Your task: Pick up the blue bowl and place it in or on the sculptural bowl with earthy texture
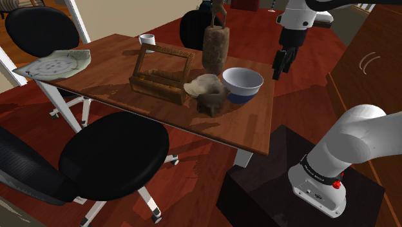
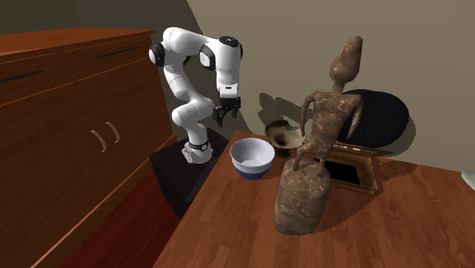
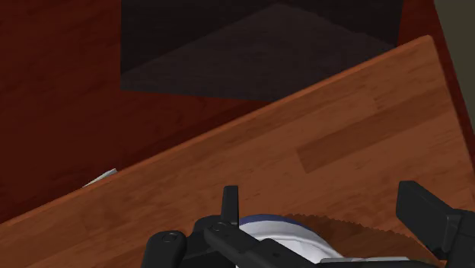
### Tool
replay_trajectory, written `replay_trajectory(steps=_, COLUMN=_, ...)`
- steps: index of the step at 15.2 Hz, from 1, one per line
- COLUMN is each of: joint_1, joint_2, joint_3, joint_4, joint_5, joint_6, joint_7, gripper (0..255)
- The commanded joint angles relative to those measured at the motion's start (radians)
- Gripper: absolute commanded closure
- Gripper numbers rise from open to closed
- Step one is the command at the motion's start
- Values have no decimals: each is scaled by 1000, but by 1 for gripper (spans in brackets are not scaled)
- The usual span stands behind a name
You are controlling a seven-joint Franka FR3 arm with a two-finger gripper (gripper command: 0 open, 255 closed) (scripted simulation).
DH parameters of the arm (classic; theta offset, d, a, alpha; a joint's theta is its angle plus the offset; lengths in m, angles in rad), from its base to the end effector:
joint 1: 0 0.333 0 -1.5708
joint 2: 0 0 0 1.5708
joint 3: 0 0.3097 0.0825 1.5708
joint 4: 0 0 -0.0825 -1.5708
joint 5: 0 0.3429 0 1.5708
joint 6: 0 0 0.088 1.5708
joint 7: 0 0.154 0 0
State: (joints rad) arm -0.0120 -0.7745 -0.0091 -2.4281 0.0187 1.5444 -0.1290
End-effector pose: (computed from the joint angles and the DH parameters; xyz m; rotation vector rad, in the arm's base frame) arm 0.2616 -0.0030 0.5033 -3.0994 -0.1711 0.1664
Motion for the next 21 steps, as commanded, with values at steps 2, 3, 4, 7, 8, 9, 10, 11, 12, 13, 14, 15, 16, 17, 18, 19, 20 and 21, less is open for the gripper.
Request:
replay_trajectory(steps=2, joint_1=-2, joint_2=31, joint_3=-19, joint_4=7, joint_5=-3, joint_6=27, joint_7=-22, gripper=0)
replay_trajectory(steps=3, joint_1=-4, joint_2=62, joint_3=-37, joint_4=16, joint_5=-5, joint_6=53, joint_7=-44, gripper=0)
replay_trajectory(steps=4, joint_1=-5, joint_2=95, joint_3=-55, joint_4=26, joint_5=-5, joint_6=79, joint_7=-66, gripper=0)
replay_trajectory(steps=7, joint_1=-5, joint_2=197, joint_3=-108, joint_4=66, joint_5=1, joint_6=150, joint_7=-134, gripper=0)
replay_trajectory(steps=8, joint_1=-5, joint_2=233, joint_3=-125, joint_4=83, joint_5=6, joint_6=171, joint_7=-157, gripper=0)
replay_trajectory(steps=9, joint_1=-4, joint_2=270, joint_3=-142, joint_4=101, joint_5=13, joint_6=191, joint_7=-181, gripper=0)
replay_trajectory(steps=10, joint_1=-2, joint_2=307, joint_3=-158, joint_4=120, joint_5=21, joint_6=210, joint_7=-205, gripper=0)
replay_trajectory(steps=11, joint_1=0, joint_2=345, joint_3=-174, joint_4=141, joint_5=31, joint_6=228, joint_7=-229, gripper=0)
replay_trajectory(steps=12, joint_1=1, joint_2=383, joint_3=-190, joint_4=163, joint_5=42, joint_6=244, joint_7=-254, gripper=0)
replay_trajectory(steps=13, joint_1=4, joint_2=422, joint_3=-205, joint_4=187, joint_5=55, joint_6=258, joint_7=-280, gripper=0)
replay_trajectory(steps=14, joint_1=6, joint_2=461, joint_3=-219, joint_4=213, joint_5=70, joint_6=271, joint_7=-306, gripper=0)
replay_trajectory(steps=15, joint_1=8, joint_2=501, joint_3=-234, joint_4=239, joint_5=86, joint_6=282, joint_7=-332, gripper=0)
replay_trajectory(steps=16, joint_1=9, joint_2=541, joint_3=-247, joint_4=268, joint_5=104, joint_6=291, joint_7=-359, gripper=0)
replay_trajectory(steps=17, joint_1=9, joint_2=563, joint_3=-253, joint_4=284, joint_5=114, joint_6=295, joint_7=-373, gripper=0)
replay_trajectory(steps=18, joint_1=9, joint_2=564, joint_3=-252, joint_4=271, joint_5=115, joint_6=308, joint_7=-374, gripper=0)
replay_trajectory(steps=19, joint_1=10, joint_2=565, joint_3=-251, joint_4=259, joint_5=117, joint_6=322, joint_7=-375, gripper=0)
replay_trajectory(steps=20, joint_1=10, joint_2=567, joint_3=-250, joint_4=247, joint_5=118, joint_6=335, joint_7=-375, gripper=0)
replay_trajectory(steps=21, joint_1=11, joint_2=569, joint_3=-249, joint_4=236, joint_5=119, joint_6=349, joint_7=-376, gripper=0)
